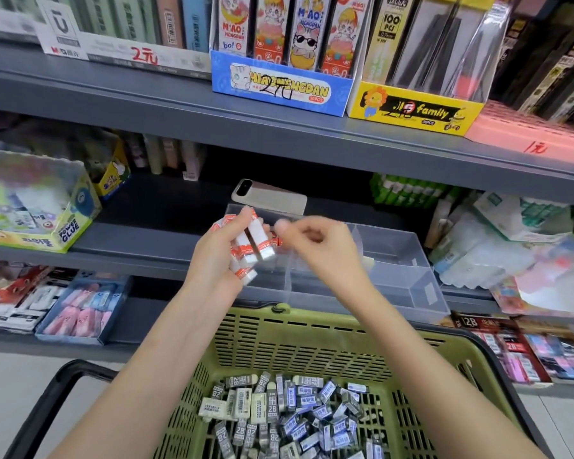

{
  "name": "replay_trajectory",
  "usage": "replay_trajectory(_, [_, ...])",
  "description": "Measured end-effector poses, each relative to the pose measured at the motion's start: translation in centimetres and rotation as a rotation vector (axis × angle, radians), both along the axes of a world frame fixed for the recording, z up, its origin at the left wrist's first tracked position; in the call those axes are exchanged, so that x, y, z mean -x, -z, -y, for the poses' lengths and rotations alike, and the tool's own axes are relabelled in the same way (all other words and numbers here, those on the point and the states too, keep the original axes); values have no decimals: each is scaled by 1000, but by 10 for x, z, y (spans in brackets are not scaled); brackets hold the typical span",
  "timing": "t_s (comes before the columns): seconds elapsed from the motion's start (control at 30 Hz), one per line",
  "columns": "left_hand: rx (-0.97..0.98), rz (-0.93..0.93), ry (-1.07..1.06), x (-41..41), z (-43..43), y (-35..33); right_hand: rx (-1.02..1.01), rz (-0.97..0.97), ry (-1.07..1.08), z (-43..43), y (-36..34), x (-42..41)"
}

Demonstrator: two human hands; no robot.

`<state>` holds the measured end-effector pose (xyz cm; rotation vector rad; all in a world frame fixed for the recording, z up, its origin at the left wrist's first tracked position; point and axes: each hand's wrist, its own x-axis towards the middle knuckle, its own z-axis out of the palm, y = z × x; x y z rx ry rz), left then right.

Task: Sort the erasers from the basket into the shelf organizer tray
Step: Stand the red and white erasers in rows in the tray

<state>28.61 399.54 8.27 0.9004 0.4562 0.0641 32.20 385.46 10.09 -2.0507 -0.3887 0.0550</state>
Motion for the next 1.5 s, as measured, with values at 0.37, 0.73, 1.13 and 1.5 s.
replay_trajectory(0.37, [-68, 51, 3, 11, 18, -3, -722, -411, 108, 27, 0, -3])
replay_trajectory(0.73, [272, -128, -2, 3, 11, -11, 27, -168, 306, 17, 22, -70])
replay_trajectory(1.13, [192, -124, 38, -2, 14, -9, 383, 93, 240, 11, 13, -50])
replay_trajectory(1.5, [133, 21, 64, -5, 29, -12, -276, -230, 59, 24, -12, 15])
